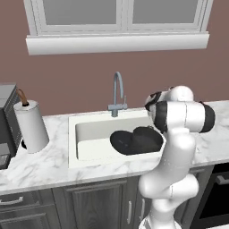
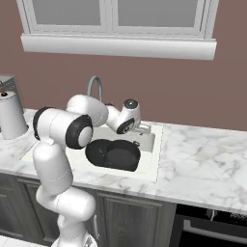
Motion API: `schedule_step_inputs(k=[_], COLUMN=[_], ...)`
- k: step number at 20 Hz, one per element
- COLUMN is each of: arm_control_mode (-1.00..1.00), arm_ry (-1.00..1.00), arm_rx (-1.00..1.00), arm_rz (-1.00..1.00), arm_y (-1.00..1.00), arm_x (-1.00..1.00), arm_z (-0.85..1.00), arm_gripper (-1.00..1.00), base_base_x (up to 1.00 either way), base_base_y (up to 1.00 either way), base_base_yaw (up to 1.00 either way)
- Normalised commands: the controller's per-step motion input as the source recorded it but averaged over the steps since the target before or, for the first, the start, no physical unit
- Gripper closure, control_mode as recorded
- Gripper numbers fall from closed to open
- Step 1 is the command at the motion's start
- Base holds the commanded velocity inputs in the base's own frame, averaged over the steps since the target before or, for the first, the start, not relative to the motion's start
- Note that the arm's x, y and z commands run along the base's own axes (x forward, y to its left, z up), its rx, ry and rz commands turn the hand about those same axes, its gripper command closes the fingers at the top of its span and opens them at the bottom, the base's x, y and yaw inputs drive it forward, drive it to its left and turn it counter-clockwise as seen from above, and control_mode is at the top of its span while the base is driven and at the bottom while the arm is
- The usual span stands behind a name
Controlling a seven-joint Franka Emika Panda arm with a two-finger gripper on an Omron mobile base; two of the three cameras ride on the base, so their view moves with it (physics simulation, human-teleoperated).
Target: Move the pot and pan from the stove into the sink.
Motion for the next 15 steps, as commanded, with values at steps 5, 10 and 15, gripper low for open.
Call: schedule_step_inputs(k=[5,10,15], arm_control_mode=[-1.00,-1.00,-1.00], arm_ry=[-0.25,-0.30,-0.37], arm_rx=[0.02,0.00,-0.02], arm_rz=[0.04,0.06,0.09], arm_y=[0.12,0.19,0.11], arm_x=[-0.52,-0.51,-0.44], arm_z=[0.85,0.79,0.58], arm_gripper=[-1.00,-1.00,-1.00], base_base_x=[0.00,0.00,0.00], base_base_y=[0.00,0.00,0.00], base_base_yaw=[0.00,0.00,0.00])
